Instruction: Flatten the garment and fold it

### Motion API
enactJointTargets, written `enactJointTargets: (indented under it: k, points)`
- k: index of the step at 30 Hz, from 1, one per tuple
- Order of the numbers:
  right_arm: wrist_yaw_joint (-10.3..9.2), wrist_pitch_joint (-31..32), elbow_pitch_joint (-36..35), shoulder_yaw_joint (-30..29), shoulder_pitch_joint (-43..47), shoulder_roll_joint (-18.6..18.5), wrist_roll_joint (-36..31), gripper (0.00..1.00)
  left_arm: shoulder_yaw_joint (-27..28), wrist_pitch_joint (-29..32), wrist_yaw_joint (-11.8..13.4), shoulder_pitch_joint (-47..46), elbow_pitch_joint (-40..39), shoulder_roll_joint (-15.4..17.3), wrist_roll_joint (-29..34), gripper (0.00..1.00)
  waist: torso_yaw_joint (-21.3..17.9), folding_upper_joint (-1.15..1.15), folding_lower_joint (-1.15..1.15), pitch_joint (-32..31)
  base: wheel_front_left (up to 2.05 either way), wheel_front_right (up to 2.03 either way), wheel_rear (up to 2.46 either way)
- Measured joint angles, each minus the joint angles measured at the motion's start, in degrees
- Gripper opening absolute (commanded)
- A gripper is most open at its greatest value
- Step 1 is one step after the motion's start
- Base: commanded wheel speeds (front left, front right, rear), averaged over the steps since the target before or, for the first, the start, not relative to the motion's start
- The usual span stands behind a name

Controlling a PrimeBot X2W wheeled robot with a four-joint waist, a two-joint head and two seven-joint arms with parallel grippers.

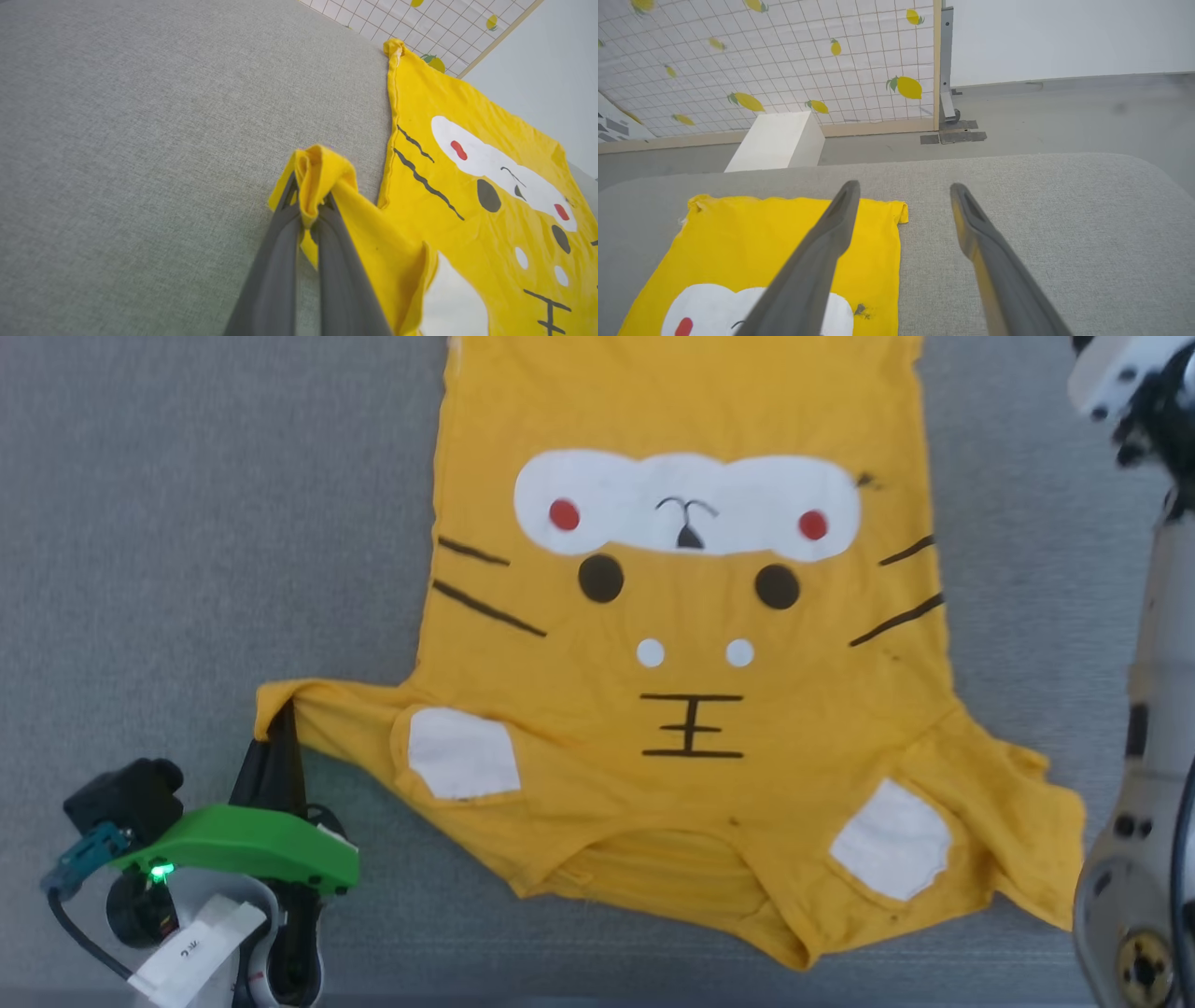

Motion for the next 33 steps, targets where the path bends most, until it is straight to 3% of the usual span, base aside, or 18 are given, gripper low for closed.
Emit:
enactJointTargets:
  k: [9, 23, 24, 25, 26, 33]
  points:
    - [0.00, 11.1, 5.1, -4.6, -9.6, -2.1, -15.3, 1.00, -3.0, 0.7, -1.0, -0.8, -5.8, -0.6, 0.0, 0.00, 5.1, 0.00, 0.01, 10.1, 0.00, 0.00, 0.00]
    - [0.00, 15.5, 5.4, -4.4, -14.1, -3.1, -21.6, 1.00, -4.0, 0.2, -2.2, -1.3, -9.8, -1.2, -0.5, 0.00, 11.5, 0.00, 0.00, 20.3, 0.00, 0.00, 0.00]
    - [0.00, 15.7, 5.4, -4.5, -14.3, -3.2, -21.6, 0.67, -4.1, 0.2, -2.3, -1.4, -9.8, -1.2, -0.5, 0.00, 11.7, 0.00, 0.00, 20.4, 0.00, 0.00, 0.00]
    - [-0.01, 16.0, 5.2, -4.6, -14.5, -3.2, -21.5, 0.14, -4.2, 0.2, -2.4, -1.4, -9.8, -1.2, -0.5, 0.00, 11.8, 0.00, 0.00, 20.5, 0.00, 0.00, 0.00]
    - [0.00, 16.1, 5.3, -4.7, -14.5, -3.2, -21.4, 0.00, -4.3, 0.2, -2.4, -1.5, -9.6, -1.2, -0.4, 0.00, 11.9, 0.00, 0.00, 20.4, 0.00, 0.00, 0.00]
    - [0.01, 11.9, 4.9, -6.6, -13.4, -2.7, -18.9, 0.00, -4.7, 0.5, -2.4, -1.6, -7.1, -0.8, -0.3, 0.00, 11.5, 0.00, 0.00, 17.4, 0.00, 0.00, 0.00]
